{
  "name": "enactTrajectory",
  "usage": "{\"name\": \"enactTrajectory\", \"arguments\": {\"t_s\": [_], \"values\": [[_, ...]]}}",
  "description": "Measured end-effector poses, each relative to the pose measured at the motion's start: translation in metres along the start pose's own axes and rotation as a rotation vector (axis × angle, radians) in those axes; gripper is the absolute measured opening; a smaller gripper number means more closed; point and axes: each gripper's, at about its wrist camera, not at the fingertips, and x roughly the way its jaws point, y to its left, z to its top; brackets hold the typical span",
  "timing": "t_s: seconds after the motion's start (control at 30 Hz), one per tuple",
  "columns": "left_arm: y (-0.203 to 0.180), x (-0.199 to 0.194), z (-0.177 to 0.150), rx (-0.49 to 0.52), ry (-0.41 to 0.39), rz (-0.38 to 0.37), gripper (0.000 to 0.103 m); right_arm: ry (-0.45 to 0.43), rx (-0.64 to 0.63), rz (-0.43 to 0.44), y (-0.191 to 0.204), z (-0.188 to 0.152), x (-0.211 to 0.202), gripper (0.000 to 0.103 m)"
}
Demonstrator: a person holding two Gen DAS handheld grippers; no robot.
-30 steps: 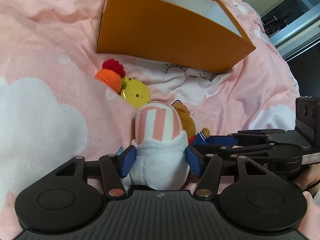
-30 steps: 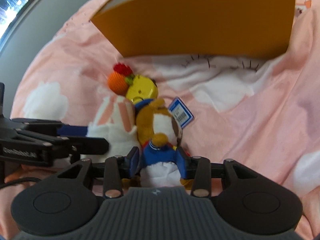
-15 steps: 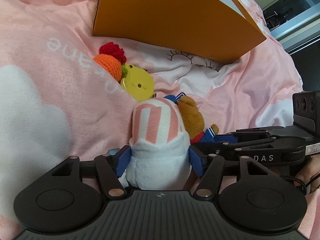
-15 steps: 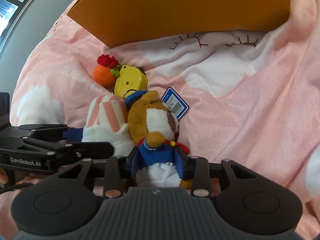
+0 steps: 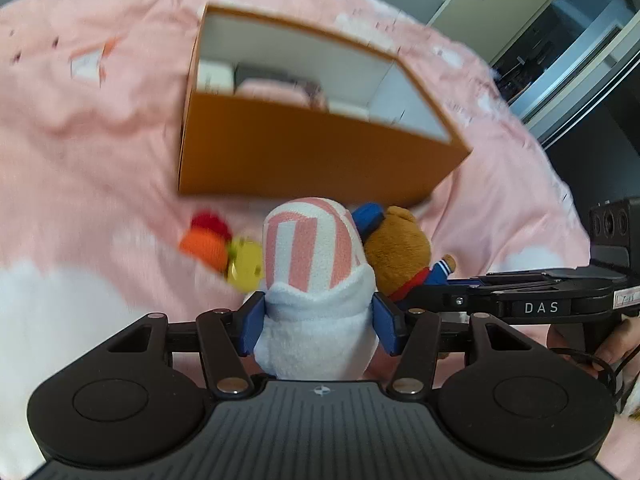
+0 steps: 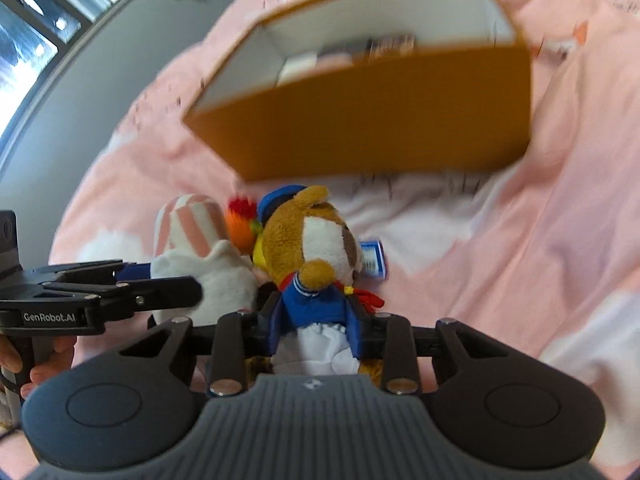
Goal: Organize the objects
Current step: 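Carry the bear plush and striped plush up over the orange box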
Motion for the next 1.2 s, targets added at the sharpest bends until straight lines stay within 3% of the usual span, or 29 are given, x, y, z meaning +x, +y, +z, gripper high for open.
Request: {"name": "enactTrajectory", "arguments": {"t_s": [0.37,0.53,0.7,0.9,1.2], "values": [[-0.043,-0.032,0.108,0.086,-0.128,-0.124,0.064,-0.259,0.004,-0.001,0.013,0.082,-0.072,0.034],[-0.067,-0.018,0.159,0.143,-0.149,-0.135,0.064,-0.336,0.004,-0.071,0.014,0.126,-0.083,0.034],[-0.063,0.038,0.190,0.118,-0.043,-0.127,0.064,-0.296,0.067,-0.166,-0.009,0.154,-0.061,0.034],[-0.042,0.104,0.197,0.052,0.089,-0.147,0.064,-0.191,0.107,-0.221,-0.031,0.162,-0.023,0.034],[-0.025,0.151,0.193,0.029,0.230,-0.124,0.064,-0.049,0.109,-0.273,-0.043,0.165,0.015,0.034]]}}
